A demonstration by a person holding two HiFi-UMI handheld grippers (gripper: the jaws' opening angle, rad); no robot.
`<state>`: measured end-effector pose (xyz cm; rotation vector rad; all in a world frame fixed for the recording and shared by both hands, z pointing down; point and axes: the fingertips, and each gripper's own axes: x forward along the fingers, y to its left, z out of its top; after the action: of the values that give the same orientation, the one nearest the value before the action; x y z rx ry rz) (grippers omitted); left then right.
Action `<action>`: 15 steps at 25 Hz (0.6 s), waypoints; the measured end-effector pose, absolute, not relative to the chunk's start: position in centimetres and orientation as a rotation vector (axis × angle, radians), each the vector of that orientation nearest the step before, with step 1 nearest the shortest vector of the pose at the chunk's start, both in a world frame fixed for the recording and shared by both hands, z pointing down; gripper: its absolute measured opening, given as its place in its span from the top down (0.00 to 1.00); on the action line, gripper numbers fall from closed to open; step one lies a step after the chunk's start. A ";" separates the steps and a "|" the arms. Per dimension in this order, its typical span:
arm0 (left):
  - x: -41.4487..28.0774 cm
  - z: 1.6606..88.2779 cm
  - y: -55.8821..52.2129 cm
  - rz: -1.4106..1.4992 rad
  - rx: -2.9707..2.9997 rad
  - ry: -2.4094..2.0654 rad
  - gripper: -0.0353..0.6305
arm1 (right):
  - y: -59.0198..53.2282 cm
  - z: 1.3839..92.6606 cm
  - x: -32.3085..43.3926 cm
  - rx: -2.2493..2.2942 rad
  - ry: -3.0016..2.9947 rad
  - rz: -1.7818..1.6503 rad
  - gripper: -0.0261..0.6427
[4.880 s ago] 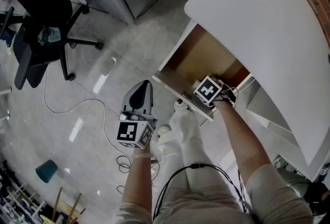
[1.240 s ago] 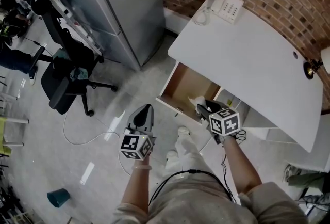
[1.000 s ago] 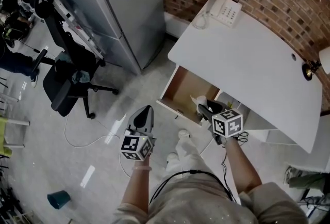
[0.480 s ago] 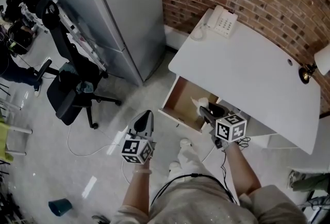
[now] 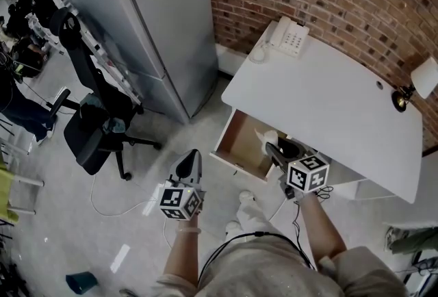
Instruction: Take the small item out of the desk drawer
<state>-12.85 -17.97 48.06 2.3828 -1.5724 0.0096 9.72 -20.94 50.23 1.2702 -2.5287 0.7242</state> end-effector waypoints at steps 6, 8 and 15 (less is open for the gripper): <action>-13.0 47.0 -17.8 -0.019 2.385 -1.576 0.94 | -20.9 48.5 10.0 1.295 -2.571 0.708 0.73; -13.1 46.6 -17.8 -0.026 2.385 -1.583 0.94 | -21.0 48.0 10.2 1.302 -2.583 0.698 0.73; -13.5 44.9 -18.0 -0.041 2.412 -1.590 0.94 | -21.1 46.1 10.4 1.341 -2.618 0.685 0.73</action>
<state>-13.48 -17.99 44.89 2.4125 -1.5901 -0.0413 10.43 -21.09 46.08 1.3405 -2.6177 0.6854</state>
